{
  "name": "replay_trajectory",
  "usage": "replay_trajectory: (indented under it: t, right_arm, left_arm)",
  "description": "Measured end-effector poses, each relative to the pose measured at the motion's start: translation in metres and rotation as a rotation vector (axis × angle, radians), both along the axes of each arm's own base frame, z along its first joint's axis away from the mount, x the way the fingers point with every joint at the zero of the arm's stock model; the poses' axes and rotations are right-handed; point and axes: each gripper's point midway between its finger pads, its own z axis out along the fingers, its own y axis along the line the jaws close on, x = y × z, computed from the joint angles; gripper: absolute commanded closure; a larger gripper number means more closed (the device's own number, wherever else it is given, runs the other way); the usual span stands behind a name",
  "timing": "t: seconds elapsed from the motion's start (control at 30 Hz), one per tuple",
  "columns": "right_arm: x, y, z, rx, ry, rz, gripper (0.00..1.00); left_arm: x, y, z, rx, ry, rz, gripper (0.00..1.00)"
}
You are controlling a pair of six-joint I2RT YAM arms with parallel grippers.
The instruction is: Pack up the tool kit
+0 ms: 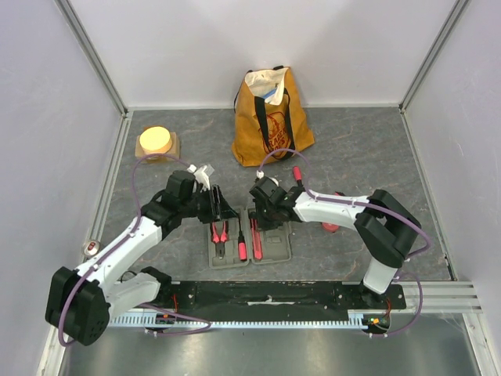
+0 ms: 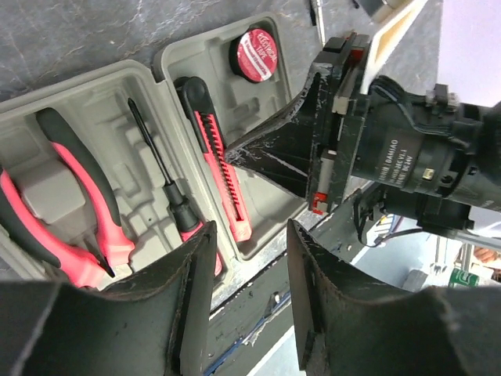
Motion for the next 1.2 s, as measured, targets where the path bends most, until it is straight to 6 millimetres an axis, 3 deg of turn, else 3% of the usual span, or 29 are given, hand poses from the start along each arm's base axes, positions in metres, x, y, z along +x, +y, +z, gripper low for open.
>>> replay_trajectory:
  t: [0.2, 0.47, 0.53, 0.7, 0.8, 1.0, 1.2]
  right_arm:
    - [0.004, 0.006, -0.009, 0.041, -0.007, 0.005, 1.0]
    - [0.01, 0.014, 0.0, 0.08, -0.039, 0.006, 0.98]
    - [0.012, 0.015, 0.003, 0.07, -0.048, 0.005, 0.92]
    - [0.021, 0.003, 0.01, -0.023, -0.092, -0.016, 0.62]
    - [0.035, -0.006, 0.023, -0.076, -0.128, -0.031, 0.52]
    - [0.074, -0.002, 0.081, -0.046, -0.265, -0.069, 0.38]
    - [0.098, -0.037, 0.119, -0.044, -0.351, -0.159, 0.35]
  left_arm:
    - [0.003, 0.004, -0.024, 0.062, 0.053, 0.054, 0.57]
    - [0.005, 0.008, -0.041, 0.112, 0.091, 0.086, 0.57]
    - [0.007, 0.01, -0.04, 0.124, 0.091, 0.095, 0.56]
    - [0.02, 0.015, -0.025, 0.158, 0.061, 0.142, 0.51]
    - [0.028, 0.019, -0.014, 0.173, 0.028, 0.175, 0.45]
    - [0.031, 0.032, -0.005, 0.216, -0.007, 0.234, 0.31]
    - [0.03, 0.048, -0.002, 0.257, -0.025, 0.29, 0.24]
